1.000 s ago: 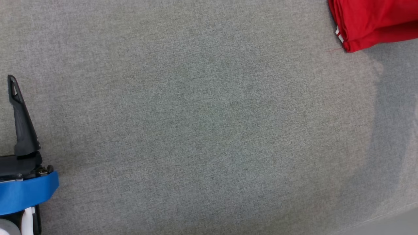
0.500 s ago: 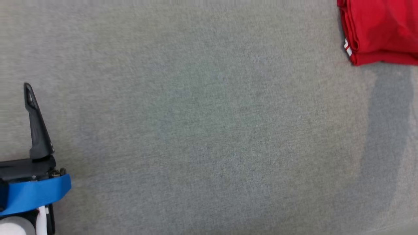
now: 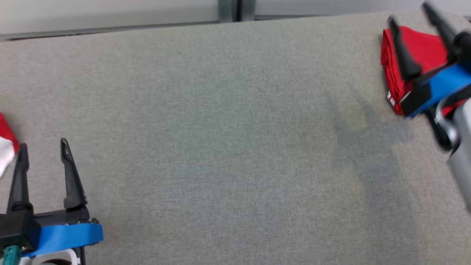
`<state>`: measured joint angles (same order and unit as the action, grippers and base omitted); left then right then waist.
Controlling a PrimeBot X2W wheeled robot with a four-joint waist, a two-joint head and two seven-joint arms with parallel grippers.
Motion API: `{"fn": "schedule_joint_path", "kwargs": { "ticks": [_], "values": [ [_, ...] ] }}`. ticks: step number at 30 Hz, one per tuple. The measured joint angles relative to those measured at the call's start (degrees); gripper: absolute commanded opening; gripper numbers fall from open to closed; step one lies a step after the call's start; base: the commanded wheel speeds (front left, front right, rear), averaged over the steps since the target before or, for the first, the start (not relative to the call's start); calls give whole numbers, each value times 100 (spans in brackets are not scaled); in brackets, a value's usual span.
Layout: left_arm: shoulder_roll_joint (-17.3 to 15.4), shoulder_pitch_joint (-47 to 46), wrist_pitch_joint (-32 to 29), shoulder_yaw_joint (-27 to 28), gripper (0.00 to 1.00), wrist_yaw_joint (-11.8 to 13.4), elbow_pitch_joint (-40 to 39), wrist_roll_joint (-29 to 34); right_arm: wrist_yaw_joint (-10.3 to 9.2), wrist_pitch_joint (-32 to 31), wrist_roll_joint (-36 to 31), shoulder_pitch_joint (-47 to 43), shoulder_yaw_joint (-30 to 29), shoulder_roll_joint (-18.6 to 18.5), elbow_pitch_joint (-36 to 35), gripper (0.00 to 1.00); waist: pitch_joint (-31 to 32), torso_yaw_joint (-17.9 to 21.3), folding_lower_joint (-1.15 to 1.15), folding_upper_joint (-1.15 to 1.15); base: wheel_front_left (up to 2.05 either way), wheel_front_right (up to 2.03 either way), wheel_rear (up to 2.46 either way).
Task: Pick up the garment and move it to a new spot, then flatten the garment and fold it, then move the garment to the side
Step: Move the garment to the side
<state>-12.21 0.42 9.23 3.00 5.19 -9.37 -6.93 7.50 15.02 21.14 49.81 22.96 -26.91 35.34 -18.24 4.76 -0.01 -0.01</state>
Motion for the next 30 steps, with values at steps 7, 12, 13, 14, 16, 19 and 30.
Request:
{"fn": "schedule_joint_path", "kwargs": {
  "ticks": [7,12,13,14,16,19,30],
  "values": [
    [142,172,142,-103,100,-46,419,-169,0,0,-97,-1580,-565,517,-731,100,592,-286,0,0,0,0,0],
    [167,307,180,-149,100,-78,698,-244,0,-1,-196,-2572,-971,822,-1117,100,934,-399,0,-1,0,0,0],
    [180,315,196,-154,100,-80,727,-270,0,0,-242,-2748,-1092,875,-1203,100,989,-418,0,-1,0,0,0],
    [182,325,202,-159,100,-102,779,-279,0,0,-290,-2927,-1236,933,-1274,100,1042,-438,0,-1,0,0,0],
    [182,369,213,-163,100,-115,880,-321,0,0,-388,-3284,-1424,1068,-1432,100,1122,-460,0,-1,0,0,0],
    [193,422,216,-191,100,-119,979,-328,-1,0,-550,-3715,-1613,1273,-1650,100,1237,-478,1,0,0,0,0],
    [171,532,198,-292,100,-120,1084,-349,-1,-135,-1083,-4620,-2125,1869,-2290,100,1511,-500,1,0,0,0,0]
  ]
}}
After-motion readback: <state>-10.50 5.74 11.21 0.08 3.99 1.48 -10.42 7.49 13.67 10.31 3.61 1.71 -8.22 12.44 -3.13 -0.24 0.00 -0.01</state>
